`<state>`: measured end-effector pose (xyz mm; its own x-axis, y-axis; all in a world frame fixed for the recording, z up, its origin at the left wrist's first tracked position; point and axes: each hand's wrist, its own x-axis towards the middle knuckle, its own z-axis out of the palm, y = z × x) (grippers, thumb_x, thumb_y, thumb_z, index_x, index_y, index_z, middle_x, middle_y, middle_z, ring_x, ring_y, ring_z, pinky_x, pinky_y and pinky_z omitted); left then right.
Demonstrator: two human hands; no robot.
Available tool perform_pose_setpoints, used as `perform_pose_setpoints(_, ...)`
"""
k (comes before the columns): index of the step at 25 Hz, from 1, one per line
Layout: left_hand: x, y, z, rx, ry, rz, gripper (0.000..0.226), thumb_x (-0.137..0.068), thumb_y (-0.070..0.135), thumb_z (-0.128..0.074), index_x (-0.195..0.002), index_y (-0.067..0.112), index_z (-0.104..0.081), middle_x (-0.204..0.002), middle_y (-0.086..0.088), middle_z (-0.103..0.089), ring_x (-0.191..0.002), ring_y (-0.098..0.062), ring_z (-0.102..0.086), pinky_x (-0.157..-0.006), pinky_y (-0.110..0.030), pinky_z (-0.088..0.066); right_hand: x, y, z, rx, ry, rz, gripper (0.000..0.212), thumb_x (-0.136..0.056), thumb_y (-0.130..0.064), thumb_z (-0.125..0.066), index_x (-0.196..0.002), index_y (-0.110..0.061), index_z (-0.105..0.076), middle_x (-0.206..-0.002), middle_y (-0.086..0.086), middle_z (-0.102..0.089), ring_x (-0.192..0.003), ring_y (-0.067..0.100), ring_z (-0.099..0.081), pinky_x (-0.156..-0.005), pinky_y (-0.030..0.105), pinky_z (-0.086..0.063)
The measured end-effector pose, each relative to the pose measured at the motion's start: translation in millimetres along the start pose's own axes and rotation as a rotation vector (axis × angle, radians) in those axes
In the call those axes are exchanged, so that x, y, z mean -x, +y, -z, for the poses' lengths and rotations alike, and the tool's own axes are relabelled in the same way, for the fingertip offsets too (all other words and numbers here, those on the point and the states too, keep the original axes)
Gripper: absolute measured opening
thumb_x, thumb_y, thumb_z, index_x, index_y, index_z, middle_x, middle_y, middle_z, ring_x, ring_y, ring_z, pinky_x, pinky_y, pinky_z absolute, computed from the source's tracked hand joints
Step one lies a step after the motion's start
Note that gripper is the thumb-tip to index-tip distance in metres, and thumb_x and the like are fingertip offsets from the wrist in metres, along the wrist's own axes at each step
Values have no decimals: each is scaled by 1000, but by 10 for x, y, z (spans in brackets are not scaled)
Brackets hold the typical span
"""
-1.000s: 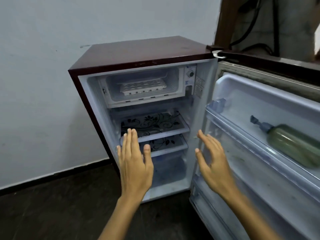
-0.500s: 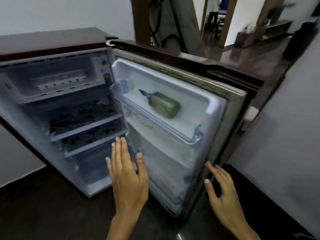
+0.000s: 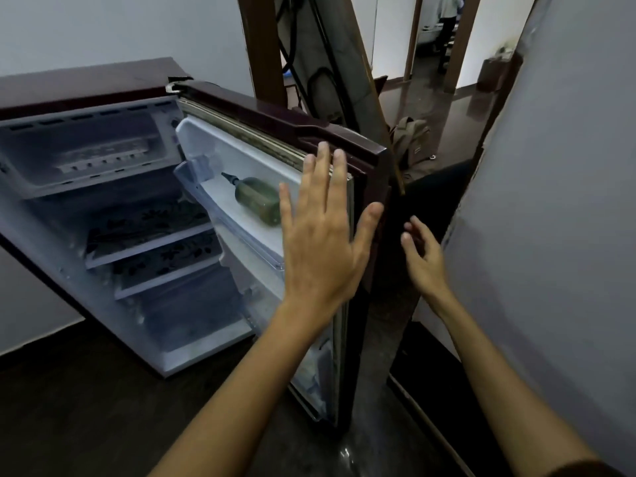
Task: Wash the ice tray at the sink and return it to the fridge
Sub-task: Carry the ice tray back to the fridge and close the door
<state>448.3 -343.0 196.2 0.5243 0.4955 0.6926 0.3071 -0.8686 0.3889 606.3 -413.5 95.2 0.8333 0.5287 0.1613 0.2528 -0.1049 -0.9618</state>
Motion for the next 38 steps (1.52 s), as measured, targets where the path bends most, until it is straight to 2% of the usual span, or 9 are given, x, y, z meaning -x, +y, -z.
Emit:
perform_pose_setpoints(5, -124, 84, -178, -176, -36, -47, 68, -95, 48, -41, -147, 8, -26, -156, -7, -24, -146, -21, -14, -115, -42, 1, -324, -157, -160, -31, -204, -3, 52, -99, -34, -38, -146, -12, -30, -147, 2, -38, -136, 14, -36, -95, 8, -34)
perform_pose_setpoints(8, -79, 32, -161, -193, -61, -50, 62, -96, 40, -44, -147, 9, -27, -155, -5, -27, -146, -21, -15, -115, -42, 1, -273, -257, -255, -88, -242, 3, 47, -101, -24, -38, -143, -6, -30, -121, -6, -41, -116, 6, -40, -68, -5, -39)
perform_pose_setpoints(10, -64, 10, -121, -173, -82, -59, 60, -96, 37, -45, -147, 12, -26, -155, -3, -27, -146, -20, -15, -115, -40, 1, -222, -298, -280, -112, -225, -3, 47, -101, -21, -39, -143, -5, -29, -114, -5, -37, -109, 5, -39, -63, -6, -39)
perform_pose_setpoints(18, 213, -255, 271, -189, -66, -47, 61, -95, 38, -47, -148, 17, -25, -155, 0, -27, -145, -17, -18, -116, -42, -7, 101, -174, -480, -67, -249, 92, 43, -99, -28, -41, -139, -11, -36, -124, -2, -51, -115, 15, -53, -90, 25, -47)
perform_pose_setpoints(23, 463, -595, 731, -234, 23, -27, 57, -95, 40, -44, -145, 16, -31, -151, -1, -36, -141, -12, -22, -116, -40, -11, 491, -221, -750, -64, -316, 149, 39, -99, -24, -42, -136, -12, -38, -125, -2, -50, -118, 14, -50, -88, 17, -45)
perform_pose_setpoints(28, 717, -1064, 1225, -260, 92, 63, 58, -95, 43, -40, -144, 12, -34, -151, -3, -35, -143, -12, -18, -116, -41, -13, 858, -369, -1154, -71, -420, 190, 36, -96, -14, -49, -132, -14, -41, -123, -3, -49, -114, 14, -51, -93, 29, -46)
perform_pose_setpoints(30, 810, -1260, 1400, -278, 127, 110, 58, -95, 43, -39, -144, 12, -32, -152, -3, -34, -143, -11, -15, -116, -41, -12, 973, -427, -1364, -52, -471, 203, 38, -95, -12, -51, -131, -15, -42, -126, -1, -50, -111, 12, -52, -93, 25, -46)
perform_pose_setpoints(33, 913, -1555, 1650, -322, 178, 172, 60, -96, 42, -38, -147, 13, -27, -153, -3, -31, -142, -10, -14, -115, -42, -12, 1146, -551, -1722, -14, -548, 197, 42, -94, -10, -52, -134, -13, -41, -124, -1, -45, -103, 1, -50, -80, 4, -43)
perform_pose_setpoints(38, 1000, -2069, 2030, -388, 216, 294, 62, -96, 43, -35, -149, 13, -20, -155, -1, -24, -143, -12, -13, -115, -39, -9, 1381, -765, -2355, -30, -647, 180, 42, -91, -10, -58, -130, -15, -44, -121, -3, -43, -103, 3, -49, -75, 1, -43)
